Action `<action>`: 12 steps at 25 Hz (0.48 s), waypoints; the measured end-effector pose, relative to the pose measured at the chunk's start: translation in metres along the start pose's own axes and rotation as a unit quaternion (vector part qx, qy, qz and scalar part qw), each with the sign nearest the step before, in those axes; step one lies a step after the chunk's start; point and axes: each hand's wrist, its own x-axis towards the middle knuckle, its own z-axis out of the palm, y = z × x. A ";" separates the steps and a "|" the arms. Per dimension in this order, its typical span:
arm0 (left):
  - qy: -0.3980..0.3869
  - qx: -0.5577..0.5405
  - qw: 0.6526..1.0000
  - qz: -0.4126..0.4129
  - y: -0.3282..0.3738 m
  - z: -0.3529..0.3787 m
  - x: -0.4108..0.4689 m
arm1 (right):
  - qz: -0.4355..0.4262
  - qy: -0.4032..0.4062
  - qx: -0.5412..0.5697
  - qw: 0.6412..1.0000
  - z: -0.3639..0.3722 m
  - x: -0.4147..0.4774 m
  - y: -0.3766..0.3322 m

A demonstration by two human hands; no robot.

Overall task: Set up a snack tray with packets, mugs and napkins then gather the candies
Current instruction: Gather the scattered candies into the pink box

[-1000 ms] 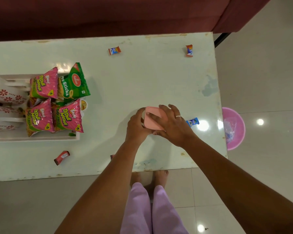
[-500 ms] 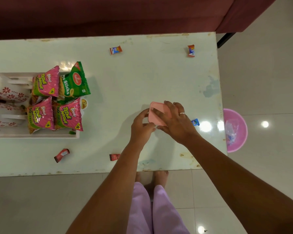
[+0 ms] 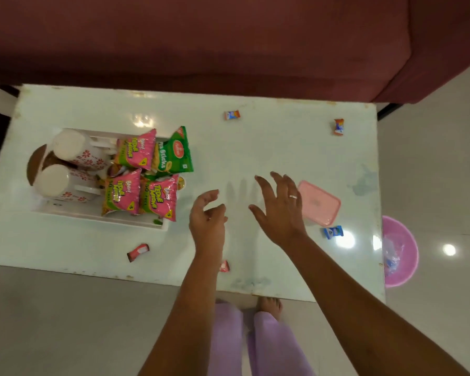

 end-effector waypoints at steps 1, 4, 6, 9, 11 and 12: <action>0.067 0.005 0.996 0.051 0.014 -0.026 0.013 | 0.017 -0.020 0.056 0.998 0.005 0.008 -0.023; 0.325 0.047 0.918 0.223 0.073 -0.127 0.054 | 0.088 -0.102 0.263 0.955 0.024 0.037 -0.087; 0.419 0.072 0.869 0.255 0.099 -0.205 0.092 | 0.174 -0.144 0.384 0.895 0.038 0.063 -0.124; 0.406 0.068 0.900 0.140 0.097 -0.303 0.161 | 0.287 -0.176 0.500 0.798 0.060 0.085 -0.160; 0.304 0.126 0.944 0.011 0.078 -0.345 0.210 | 0.328 -0.164 0.553 0.748 0.075 0.097 -0.177; 0.251 0.187 0.949 -0.040 0.068 -0.359 0.230 | 0.341 -0.153 0.570 0.732 0.083 0.100 -0.183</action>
